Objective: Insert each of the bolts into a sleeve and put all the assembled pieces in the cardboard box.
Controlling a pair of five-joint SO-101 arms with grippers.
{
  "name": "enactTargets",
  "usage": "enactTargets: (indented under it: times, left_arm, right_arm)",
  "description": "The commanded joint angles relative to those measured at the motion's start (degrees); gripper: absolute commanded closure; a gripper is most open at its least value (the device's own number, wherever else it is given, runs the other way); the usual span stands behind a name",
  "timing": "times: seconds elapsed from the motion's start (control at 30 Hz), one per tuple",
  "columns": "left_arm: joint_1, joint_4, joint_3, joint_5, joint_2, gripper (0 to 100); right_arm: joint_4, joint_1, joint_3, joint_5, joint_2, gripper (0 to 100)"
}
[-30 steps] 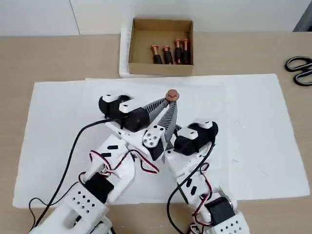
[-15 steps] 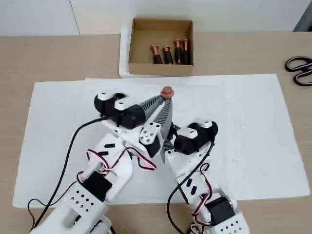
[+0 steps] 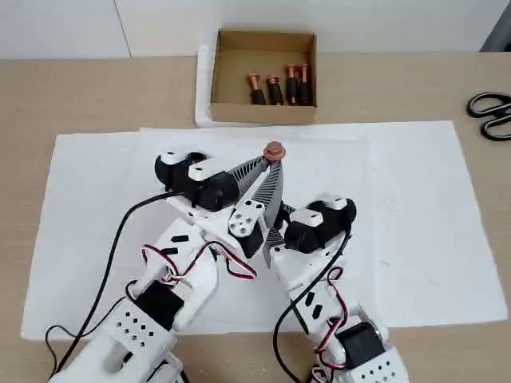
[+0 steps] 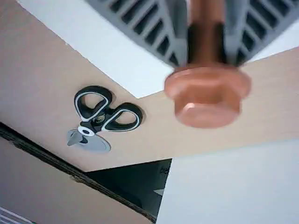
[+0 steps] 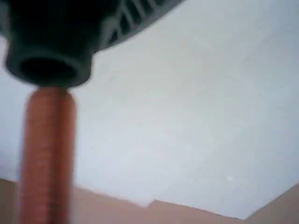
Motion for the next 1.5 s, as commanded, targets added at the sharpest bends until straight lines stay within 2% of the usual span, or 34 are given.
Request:
enactTargets:
  times: [0.0,0.77,1.47]
  left_arm:
    - [-0.4,-1.0,-0.3,-0.6,-1.6,99]
    - [-0.5,-0.9,0.3,-0.6,-1.6,99]
    - [-0.5,-0.9,0.4,-0.6,-1.6,99]
  right_arm:
    - [0.2,0.0,-0.8,-0.3,-0.9,99.5]
    - [2.7,0.0,-3.2,-0.2,-0.9,99.4]
    - [-1.1,0.0,-4.6,-0.2,-0.9,99.4]
